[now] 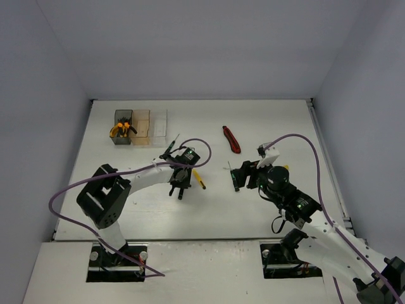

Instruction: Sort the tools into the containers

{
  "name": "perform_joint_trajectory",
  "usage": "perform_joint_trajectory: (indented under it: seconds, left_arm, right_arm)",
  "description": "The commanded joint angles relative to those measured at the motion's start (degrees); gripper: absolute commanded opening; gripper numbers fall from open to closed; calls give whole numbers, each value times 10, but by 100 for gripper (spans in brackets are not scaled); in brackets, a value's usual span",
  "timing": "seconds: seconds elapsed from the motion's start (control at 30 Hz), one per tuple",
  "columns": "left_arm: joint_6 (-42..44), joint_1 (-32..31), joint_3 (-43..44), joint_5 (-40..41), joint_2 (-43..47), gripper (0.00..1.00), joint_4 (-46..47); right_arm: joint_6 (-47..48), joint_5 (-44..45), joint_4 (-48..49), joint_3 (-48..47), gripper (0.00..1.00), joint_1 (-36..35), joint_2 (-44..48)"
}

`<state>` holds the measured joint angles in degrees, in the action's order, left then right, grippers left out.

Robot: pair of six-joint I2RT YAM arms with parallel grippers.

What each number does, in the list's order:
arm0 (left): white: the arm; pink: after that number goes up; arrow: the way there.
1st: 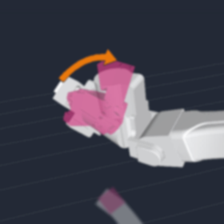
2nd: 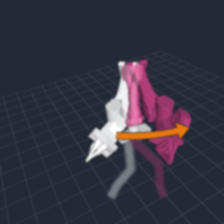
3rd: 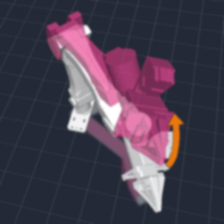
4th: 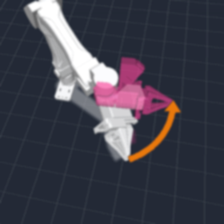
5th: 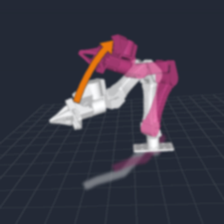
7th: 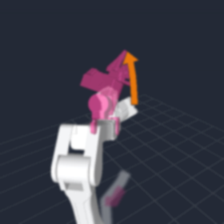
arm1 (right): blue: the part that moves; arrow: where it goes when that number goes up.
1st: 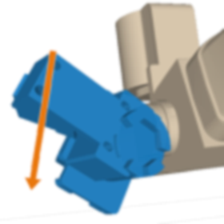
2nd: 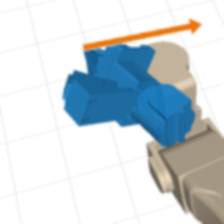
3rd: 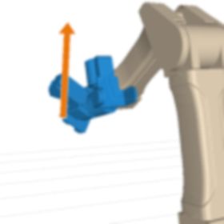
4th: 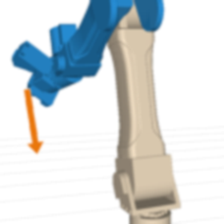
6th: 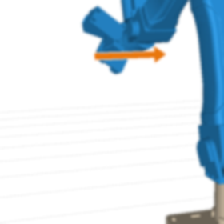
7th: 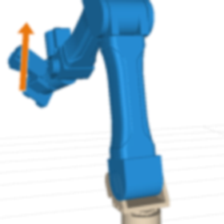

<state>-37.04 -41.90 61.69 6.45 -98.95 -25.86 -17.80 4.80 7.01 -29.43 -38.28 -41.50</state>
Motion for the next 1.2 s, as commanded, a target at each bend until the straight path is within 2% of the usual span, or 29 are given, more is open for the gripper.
perform_joint_trajectory:
  seconds: [0.0,0.13,0.2,0.23,0.5,0.67,0.83,1.17]
  left_arm:
    - [60,33,73,44,84,0,-71]
    - [120,128,138,10,109,0,-101]
    - [145,194,180,0,100,0,-109]
    - [161,206,210,-2,95,0,-112]
    - [220,311,387,-10,-41,0,-115]
    - [218,345,470,-28,-135,0,-115]
    - [210,353,518,-32,-196,0,-101]
    - [201,362,512,-15,-224,1,-83]
  right_arm:
    - [6,17,30,-3,60,3,2]
    - [10,17,30,-3,61,3,0]
    - [13,18,30,-3,61,3,-1]
    - [13,17,31,-3,61,2,-1]
    - [19,17,30,-5,61,4,-15]
    - [20,16,30,2,61,4,-6]
    - [19,11,28,7,61,3,-2]
    - [20,9,26,7,61,3,-3]
